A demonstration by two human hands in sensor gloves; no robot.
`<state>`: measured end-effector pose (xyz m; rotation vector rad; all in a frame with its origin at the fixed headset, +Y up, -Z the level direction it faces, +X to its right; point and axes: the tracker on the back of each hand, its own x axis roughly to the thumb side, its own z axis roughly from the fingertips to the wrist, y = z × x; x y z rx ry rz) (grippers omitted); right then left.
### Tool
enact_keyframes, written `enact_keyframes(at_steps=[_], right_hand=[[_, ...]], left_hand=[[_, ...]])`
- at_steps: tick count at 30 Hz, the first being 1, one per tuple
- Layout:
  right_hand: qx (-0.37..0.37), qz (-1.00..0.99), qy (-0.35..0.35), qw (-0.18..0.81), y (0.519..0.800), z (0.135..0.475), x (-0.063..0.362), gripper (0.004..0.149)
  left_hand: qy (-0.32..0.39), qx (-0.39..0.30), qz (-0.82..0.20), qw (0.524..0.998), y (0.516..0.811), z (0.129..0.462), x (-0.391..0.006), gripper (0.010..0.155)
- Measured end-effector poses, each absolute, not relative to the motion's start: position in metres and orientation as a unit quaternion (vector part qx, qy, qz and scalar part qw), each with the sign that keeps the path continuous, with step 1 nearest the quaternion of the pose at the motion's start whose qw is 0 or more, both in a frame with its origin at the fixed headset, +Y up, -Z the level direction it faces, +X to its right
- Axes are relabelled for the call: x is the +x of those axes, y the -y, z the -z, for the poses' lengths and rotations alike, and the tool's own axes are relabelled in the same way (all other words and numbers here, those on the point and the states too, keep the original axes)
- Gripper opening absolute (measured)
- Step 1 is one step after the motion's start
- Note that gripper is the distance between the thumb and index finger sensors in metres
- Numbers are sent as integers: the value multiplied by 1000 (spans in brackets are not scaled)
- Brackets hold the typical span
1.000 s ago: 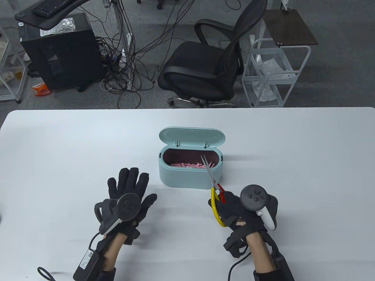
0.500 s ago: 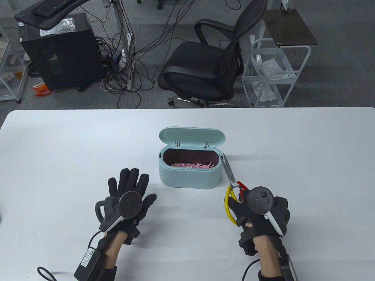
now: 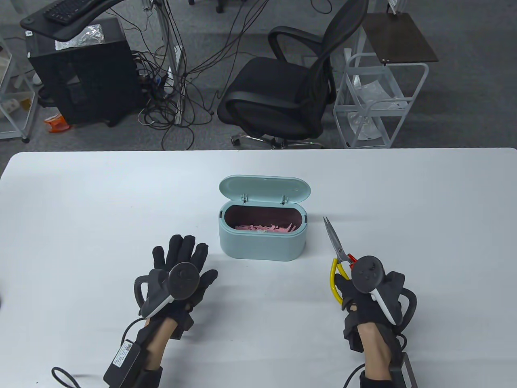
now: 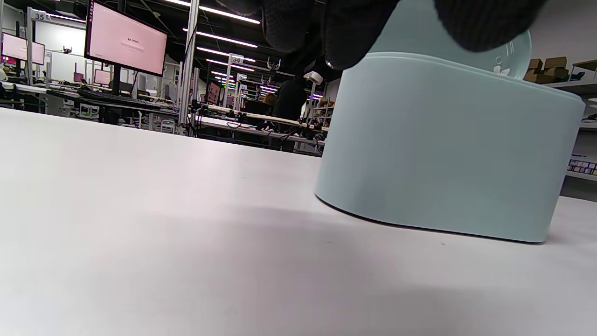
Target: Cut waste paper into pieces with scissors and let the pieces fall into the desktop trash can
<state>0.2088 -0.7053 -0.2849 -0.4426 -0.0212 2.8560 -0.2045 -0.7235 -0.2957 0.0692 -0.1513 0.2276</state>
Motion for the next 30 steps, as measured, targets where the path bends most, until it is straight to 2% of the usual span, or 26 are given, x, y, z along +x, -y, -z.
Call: enact_keyframes(at_steps=[7, 12, 30], right_hand=[[-185, -979, 19, 85, 717, 291, 217, 70], [-169, -984, -40, 47, 732, 297, 212, 73], [-174, -979, -98, -41, 770, 310, 195, 71]], left_hand=[[80, 34, -114, 990, 724, 296, -203, 76], [85, 32, -110, 990, 724, 296, -201, 76], [85, 32, -122, 988, 725, 297, -200, 78]])
